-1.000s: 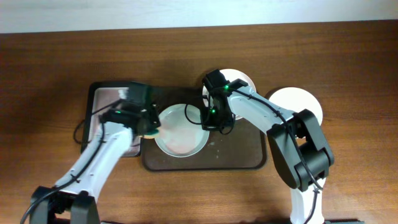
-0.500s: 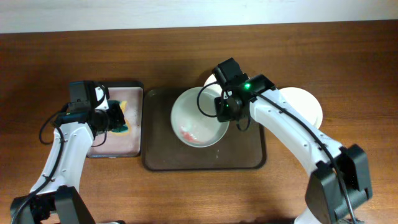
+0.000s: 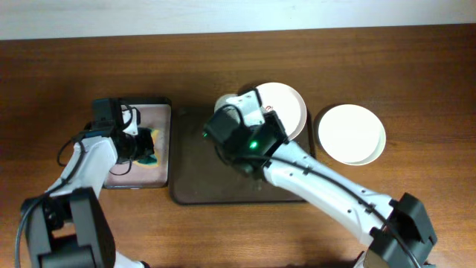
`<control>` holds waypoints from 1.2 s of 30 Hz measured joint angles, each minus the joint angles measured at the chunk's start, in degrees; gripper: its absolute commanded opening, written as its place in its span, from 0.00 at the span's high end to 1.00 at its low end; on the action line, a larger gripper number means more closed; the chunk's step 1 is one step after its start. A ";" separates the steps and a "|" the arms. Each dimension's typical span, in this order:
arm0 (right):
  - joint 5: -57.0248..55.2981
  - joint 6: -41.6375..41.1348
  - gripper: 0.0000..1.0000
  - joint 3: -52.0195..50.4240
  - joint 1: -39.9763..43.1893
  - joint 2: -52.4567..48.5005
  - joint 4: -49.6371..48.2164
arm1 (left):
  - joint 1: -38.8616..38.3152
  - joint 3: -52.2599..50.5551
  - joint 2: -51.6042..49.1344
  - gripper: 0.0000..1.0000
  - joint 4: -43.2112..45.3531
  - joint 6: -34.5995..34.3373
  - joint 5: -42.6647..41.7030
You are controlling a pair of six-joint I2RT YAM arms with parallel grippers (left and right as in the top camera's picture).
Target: Clean dirty plates on tray and stack at the side
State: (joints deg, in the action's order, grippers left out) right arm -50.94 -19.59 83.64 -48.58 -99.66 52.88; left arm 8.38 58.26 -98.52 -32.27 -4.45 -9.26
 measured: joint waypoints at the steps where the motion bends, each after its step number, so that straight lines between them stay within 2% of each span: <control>1: -2.32 0.09 0.96 0.00 -1.16 0.00 -0.46 | 0.00 0.00 -0.81 1.00 0.13 0.17 0.00; 12: -13.60 0.33 0.96 -0.02 -5.86 0.00 -2.14 | 0.00 0.00 -2.25 1.00 0.37 0.39 0.00; 18: -14.27 -0.13 0.96 -0.02 -5.73 0.00 -2.16 | 0.00 0.00 -2.25 1.00 0.37 0.39 0.00; 21: -10.60 -1.99 0.96 -0.02 -4.35 0.04 -2.14 | 0.00 0.00 -2.25 1.00 0.35 0.39 0.00; 25: -1.62 -6.05 0.96 -0.02 2.23 0.09 -1.01 | 0.00 0.00 -2.25 1.00 0.35 0.39 0.00; 29: 9.53 -11.17 0.96 -0.13 13.60 1.20 1.14 | 0.00 0.00 -2.25 1.00 0.35 0.39 0.00; 36: 30.53 -13.86 0.96 -0.20 38.51 3.41 4.39 | 0.00 0.00 -2.25 1.00 0.35 0.39 0.00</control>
State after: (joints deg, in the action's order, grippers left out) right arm -20.40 -33.45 83.44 -10.07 -96.25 57.28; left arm 8.38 58.26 -100.77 -31.92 -4.05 -9.26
